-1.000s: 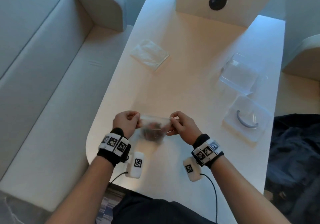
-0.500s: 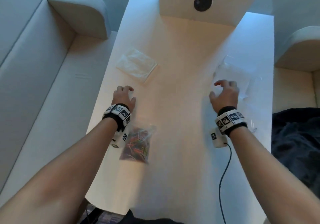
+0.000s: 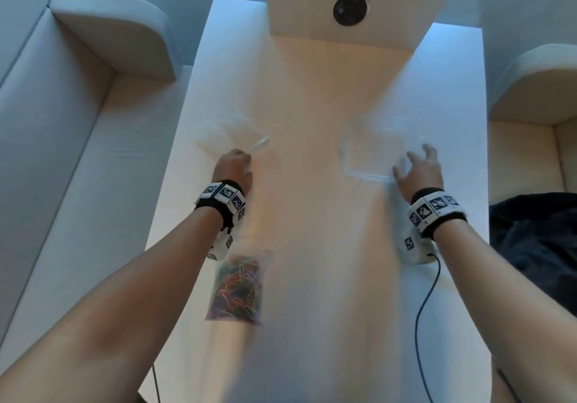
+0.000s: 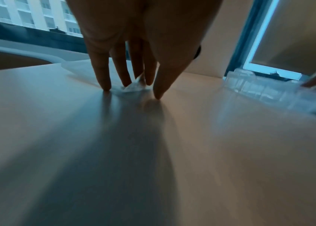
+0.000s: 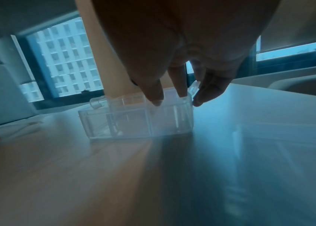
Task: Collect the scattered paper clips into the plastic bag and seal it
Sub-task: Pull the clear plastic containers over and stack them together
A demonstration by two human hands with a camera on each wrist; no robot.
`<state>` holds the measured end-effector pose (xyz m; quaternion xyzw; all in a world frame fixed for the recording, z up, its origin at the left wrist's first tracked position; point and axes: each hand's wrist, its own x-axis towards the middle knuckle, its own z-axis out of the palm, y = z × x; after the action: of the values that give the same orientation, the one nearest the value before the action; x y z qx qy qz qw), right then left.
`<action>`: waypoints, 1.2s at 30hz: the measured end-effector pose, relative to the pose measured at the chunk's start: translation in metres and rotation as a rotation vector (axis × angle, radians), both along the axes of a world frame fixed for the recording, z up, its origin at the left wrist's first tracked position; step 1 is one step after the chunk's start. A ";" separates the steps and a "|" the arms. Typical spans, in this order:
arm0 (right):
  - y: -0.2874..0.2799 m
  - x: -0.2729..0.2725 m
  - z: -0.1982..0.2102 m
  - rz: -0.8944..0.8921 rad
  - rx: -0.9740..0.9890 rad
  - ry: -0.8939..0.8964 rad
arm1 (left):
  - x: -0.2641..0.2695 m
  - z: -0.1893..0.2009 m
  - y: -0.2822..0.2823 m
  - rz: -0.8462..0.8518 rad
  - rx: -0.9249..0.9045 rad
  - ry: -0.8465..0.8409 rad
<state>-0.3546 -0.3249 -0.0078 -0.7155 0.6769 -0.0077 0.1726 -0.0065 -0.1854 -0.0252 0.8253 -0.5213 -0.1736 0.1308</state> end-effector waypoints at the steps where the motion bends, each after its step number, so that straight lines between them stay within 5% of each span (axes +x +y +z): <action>1: 0.008 0.008 0.001 0.031 0.010 -0.014 | 0.001 0.002 0.002 0.061 -0.014 0.012; 6: 0.076 0.024 0.003 0.117 0.076 -0.115 | -0.015 0.037 0.024 0.267 -0.274 0.217; 9: 0.125 0.019 0.004 0.141 0.104 -0.141 | -0.058 0.064 0.043 0.110 -0.496 0.332; 12: 0.171 0.004 0.006 0.152 0.127 -0.125 | -0.113 0.069 0.069 -0.073 -0.532 0.398; 19: 0.241 -0.037 0.023 0.103 -0.038 -0.189 | -0.197 0.024 0.166 -0.306 -0.304 0.473; 23: 0.250 -0.050 0.023 0.523 -0.211 -0.278 | -0.211 0.020 0.185 -0.331 -0.232 0.496; 25: 0.250 -0.055 0.019 0.594 -0.166 -0.301 | -0.213 0.020 0.184 -0.356 -0.198 0.486; 31: 0.232 -0.059 0.019 0.493 0.179 -0.265 | -0.213 0.018 0.163 -0.335 -0.117 0.426; 34: 0.213 -0.062 0.022 0.397 0.125 -0.422 | -0.213 0.018 0.142 -0.305 -0.055 0.361; 36: 0.192 -0.070 0.019 0.156 -0.008 -0.510 | -0.213 0.017 0.126 -0.308 -0.003 0.294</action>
<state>-0.4241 -0.1330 0.0108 -0.7412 0.5542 -0.1769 0.3349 -0.2194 -0.0595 -0.0079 0.7013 -0.6169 -0.3093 0.1787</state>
